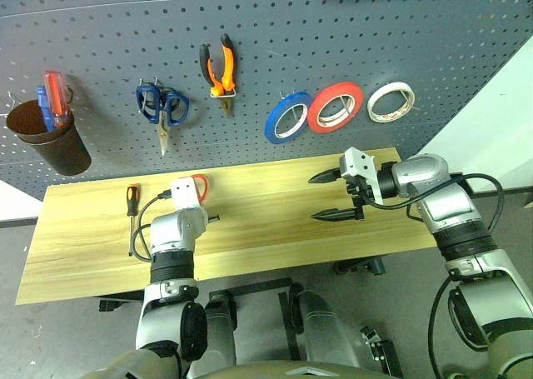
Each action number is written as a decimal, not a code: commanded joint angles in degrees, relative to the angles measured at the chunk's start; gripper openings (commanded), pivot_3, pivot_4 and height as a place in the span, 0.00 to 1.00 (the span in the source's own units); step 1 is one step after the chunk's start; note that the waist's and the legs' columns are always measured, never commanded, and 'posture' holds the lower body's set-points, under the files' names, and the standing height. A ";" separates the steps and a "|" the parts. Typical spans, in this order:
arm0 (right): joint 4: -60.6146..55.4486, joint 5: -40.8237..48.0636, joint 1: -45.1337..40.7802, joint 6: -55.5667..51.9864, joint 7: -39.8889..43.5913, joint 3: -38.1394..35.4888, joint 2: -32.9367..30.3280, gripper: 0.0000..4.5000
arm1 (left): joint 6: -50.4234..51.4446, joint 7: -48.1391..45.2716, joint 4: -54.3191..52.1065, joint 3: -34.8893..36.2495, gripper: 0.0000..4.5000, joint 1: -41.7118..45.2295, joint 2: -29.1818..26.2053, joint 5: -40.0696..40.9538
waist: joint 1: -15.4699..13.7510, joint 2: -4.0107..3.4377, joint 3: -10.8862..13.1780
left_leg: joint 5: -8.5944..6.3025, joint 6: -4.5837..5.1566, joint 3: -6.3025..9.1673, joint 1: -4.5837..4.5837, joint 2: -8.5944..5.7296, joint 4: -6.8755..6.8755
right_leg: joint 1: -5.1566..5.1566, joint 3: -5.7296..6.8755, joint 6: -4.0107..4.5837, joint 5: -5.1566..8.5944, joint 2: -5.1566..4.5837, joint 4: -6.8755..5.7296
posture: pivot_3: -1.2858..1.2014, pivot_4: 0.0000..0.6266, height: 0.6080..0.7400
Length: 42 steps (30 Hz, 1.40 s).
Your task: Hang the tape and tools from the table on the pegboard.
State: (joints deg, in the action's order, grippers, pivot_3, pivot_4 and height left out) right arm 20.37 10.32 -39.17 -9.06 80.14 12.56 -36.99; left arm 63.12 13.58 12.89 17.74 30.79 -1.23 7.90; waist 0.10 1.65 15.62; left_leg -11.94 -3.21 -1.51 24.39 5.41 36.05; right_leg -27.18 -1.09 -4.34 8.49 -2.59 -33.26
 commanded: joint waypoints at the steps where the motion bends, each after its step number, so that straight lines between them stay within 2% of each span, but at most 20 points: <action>1: -1.98 1.27 0.06 0.53 0.17 -1.88 -0.37 1.00 | 5.03 -6.62 -5.88 -6.94 0.07 -4.07 -3.60 0.80 | 0.36 0.00 0.00 | 0.00 0.00 0.00 0.02 0.00 -0.01 | -0.01 0.00 0.00 0.00 0.00 0.02 | 0.55 0.42 1.00; 3: -3.66 2.50 0.48 -0.43 0.85 -2.38 -0.62 1.00 | 6.42 -11.97 -13.13 -11.62 0.07 -8.71 -9.26 1.38 | 0.45 0.01 0.00 | 0.00 0.00 0.00 0.06 -0.01 -0.03 | -0.01 0.00 -0.03 0.01 -0.01 0.04 | 0.55 0.40 1.00; 5: -5.48 4.14 0.71 -2.01 1.10 -3.12 -0.59 1.00 | 5.87 -15.89 -17.60 -13.28 0.07 -12.25 -13.55 2.01 | 0.94 0.02 0.00 | 0.00 0.00 0.00 0.10 -0.02 -0.06 | -0.06 -0.01 -0.03 0.02 0.00 0.06 | 0.55 0.39 1.00; 8: -7.51 7.54 0.08 -6.64 0.26 -5.29 0.10 1.00 | -0.48 -21.64 -21.41 -14.64 0.07 -18.08 -19.26 2.37 | 0.68 0.02 0.00 | 0.00 0.00 0.00 0.09 -0.01 -0.16 | -0.20 -0.05 0.00 0.02 0.04 -0.03 | 0.55 0.36 1.00; 14: -9.54 9.56 0.33 -8.59 0.42 -6.83 -0.68 1.00 | -12.68 -28.51 -30.93 -15.10 0.07 -31.33 -24.54 2.44 | 0.51 0.14 -0.09 | -0.02 -0.04 0.01 0.12 -0.02 0.07 | -0.04 -0.04 0.04 -0.01 -0.05 0.20 | 0.56 0.30 1.00; 17: -11.33 10.73 0.99 -9.80 -0.55 -7.77 -0.87 1.00 | -25.88 -33.45 -33.69 -14.78 0.07 -37.60 -26.25 1.86 | 0.49 0.19 -0.15 | -0.11 -0.19 -0.04 0.23 -0.03 0.04 | -0.04 -0.04 0.06 -0.02 -0.11 0.41 | 0.56 0.28 1.00; 23: -15.82 14.67 2.70 -13.17 -2.75 -10.35 -0.25 1.00 | -43.66 -37.66 -34.56 -12.40 0.07 -42.31 -26.27 1.64 | 0.11 0.21 -0.58 | -0.11 -0.17 -0.03 0.35 -0.03 -0.04 | -0.15 -0.01 0.09 -0.07 -0.08 0.41 | 0.57 0.21 1.00; 28: -19.21 19.00 2.46 -16.53 -3.50 -12.81 -0.50 1.00 | -51.81 -36.81 -36.08 -10.29 0.07 -43.93 -23.10 2.80 | 0.30 0.20 -1.48 | -0.07 -0.11 -0.06 0.36 -0.03 -0.01 | -0.06 -0.02 -0.04 -0.17 -0.08 0.56 | 0.57 0.17 1.00; 34: -20.59 21.18 0.83 -17.22 -2.30 -13.37 -1.33 1.00 | -61.57 -35.86 -38.68 -9.00 0.07 -46.64 -21.12 0.68 | 0.36 0.17 -3.91 | -0.07 -0.10 -0.06 0.35 -0.02 0.00 | 0.10 -0.02 -0.18 -0.38 -0.06 0.90 | 0.58 0.11 1.00; 39: -19.83 22.03 -1.85 -16.31 -2.58 -13.42 -0.44 1.00 | -72.36 -32.93 -35.79 -7.63 0.07 -45.57 -19.17 -2.67 | 0.33 -0.36 -6.29 | -0.09 -0.13 -0.09 0.07 0.00 -0.03 | 0.64 0.00 -0.30 -0.80 -0.03 1.62 | 0.59 0.01 1.00; 42: -18.82 22.27 -3.27 -16.10 -2.72 -13.34 0.02 1.00 | -74.87 -32.31 -34.51 -6.86 0.07 -43.69 -18.54 -1.91 | 0.05 -0.47 -8.43 | -0.14 -0.21 -0.10 0.00 0.06 -0.11 | 0.97 0.09 -0.23 -1.07 -0.01 2.07 | 0.60 0.00 1.00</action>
State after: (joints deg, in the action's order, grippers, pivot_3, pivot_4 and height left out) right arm 2.26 31.38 -40.63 -25.89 77.46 1.21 -37.17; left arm -8.84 -19.46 -21.29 9.51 -13.98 -19.95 5.72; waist 0.16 1.18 7.19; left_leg -12.10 -3.45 -1.61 24.37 5.46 35.95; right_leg -26.20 -1.00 -4.57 7.42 -2.60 -31.17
